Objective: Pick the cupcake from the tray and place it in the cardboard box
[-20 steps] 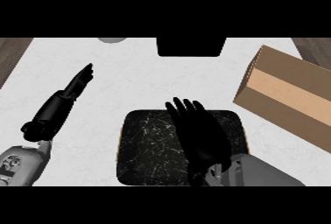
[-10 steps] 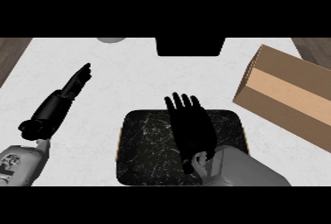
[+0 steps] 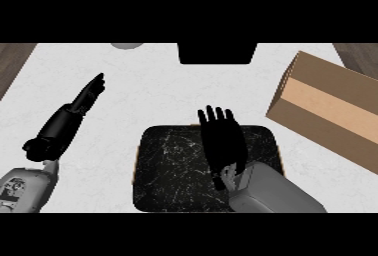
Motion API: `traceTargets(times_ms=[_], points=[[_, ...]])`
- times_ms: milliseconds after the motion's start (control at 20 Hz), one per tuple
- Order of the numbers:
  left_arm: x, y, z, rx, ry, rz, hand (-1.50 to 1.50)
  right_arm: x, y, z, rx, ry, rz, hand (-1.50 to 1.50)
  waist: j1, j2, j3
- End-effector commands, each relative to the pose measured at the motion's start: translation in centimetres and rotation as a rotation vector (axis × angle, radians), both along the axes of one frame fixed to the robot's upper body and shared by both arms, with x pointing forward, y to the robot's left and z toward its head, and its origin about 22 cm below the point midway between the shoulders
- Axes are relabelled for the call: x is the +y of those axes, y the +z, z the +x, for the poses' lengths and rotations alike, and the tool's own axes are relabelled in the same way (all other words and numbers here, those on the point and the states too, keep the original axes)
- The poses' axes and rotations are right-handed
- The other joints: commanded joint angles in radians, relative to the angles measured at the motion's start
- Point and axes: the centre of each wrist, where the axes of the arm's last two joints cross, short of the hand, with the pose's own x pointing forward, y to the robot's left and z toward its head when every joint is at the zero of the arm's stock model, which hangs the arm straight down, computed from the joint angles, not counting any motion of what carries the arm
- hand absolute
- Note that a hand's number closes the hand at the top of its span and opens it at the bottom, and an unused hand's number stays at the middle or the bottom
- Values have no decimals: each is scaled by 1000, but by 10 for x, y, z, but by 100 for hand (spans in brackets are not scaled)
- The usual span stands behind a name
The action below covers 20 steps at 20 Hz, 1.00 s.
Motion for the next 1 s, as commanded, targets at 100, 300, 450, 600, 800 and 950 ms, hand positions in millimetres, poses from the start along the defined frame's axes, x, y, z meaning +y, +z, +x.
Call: traceTargets(times_ms=[100,300,450,600,800,950], points=[[4,6,1,-5,-7,2,0,1,-14,7,33,-45,-15,-150,1,0,0],[-6,10,0,6,9,-4,0,-9,-38,-3,51,-30,-18,-150,-1,0,0],[5,12,7,1,6,12,0,-10,-50,4,62,-35,-17,-150,-1,1,0],[-4,-7,4,-15,2,8,0,-9,-43,22,40,-86,-74,-150,-1,1,0],[8,1,-11,-11,-4,10,0,-21,-38,13,36,-94,-68,-150,0,0,0],[6,28,-1,-24,-11,-1,0,-3,-65,12,53,-90,-72,-150,3,0,0]])
